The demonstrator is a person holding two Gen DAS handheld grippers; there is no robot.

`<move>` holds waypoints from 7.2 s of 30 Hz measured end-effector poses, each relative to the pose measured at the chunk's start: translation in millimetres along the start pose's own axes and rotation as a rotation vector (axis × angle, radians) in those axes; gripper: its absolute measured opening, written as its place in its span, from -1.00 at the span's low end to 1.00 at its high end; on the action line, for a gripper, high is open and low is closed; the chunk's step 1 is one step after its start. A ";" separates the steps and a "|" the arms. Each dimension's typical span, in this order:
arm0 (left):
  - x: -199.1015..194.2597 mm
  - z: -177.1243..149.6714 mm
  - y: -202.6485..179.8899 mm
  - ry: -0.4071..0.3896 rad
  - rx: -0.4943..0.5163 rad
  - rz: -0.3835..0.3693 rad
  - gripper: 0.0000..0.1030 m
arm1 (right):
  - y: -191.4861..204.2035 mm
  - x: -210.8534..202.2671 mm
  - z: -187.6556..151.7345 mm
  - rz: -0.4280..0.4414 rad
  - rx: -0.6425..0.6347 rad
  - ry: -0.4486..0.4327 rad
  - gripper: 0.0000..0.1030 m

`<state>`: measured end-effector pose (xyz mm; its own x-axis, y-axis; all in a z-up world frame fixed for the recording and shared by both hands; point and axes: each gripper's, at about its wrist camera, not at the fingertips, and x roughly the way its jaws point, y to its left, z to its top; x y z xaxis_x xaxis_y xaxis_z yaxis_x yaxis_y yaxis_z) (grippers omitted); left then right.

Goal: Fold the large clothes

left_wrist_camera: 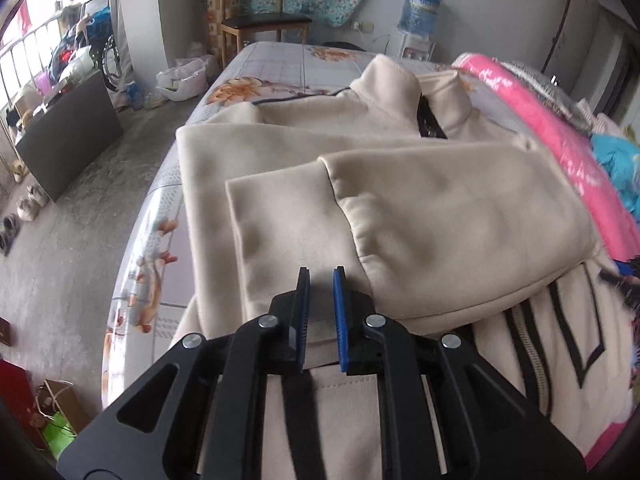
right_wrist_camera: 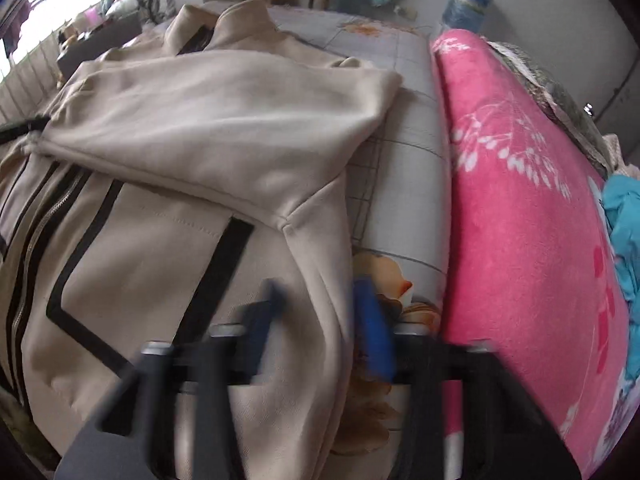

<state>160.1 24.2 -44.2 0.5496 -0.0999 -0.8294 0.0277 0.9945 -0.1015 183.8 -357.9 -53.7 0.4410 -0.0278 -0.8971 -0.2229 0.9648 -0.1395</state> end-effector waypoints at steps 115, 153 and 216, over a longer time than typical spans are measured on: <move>-106.4 -124.0 100.6 -0.008 -0.338 -0.061 -0.10 | -23.7 -42.6 -85.4 0.166 0.493 -0.107 -0.06; -176.4 -139.6 118.2 -0.171 -0.253 -0.094 -0.77 | 10.5 -122.2 -119.7 0.143 0.489 -0.193 -0.23; -35.8 -67.8 -56.7 -0.074 0.405 0.168 -0.98 | 191.2 -72.0 -10.8 0.426 0.060 -0.172 -0.53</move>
<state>82.3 -30.8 -46.0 0.6320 0.0521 -0.7732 0.2497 0.9308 0.2669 100.1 -174.2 -20.4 0.4598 0.4132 -0.7861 -0.3669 0.8945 0.2555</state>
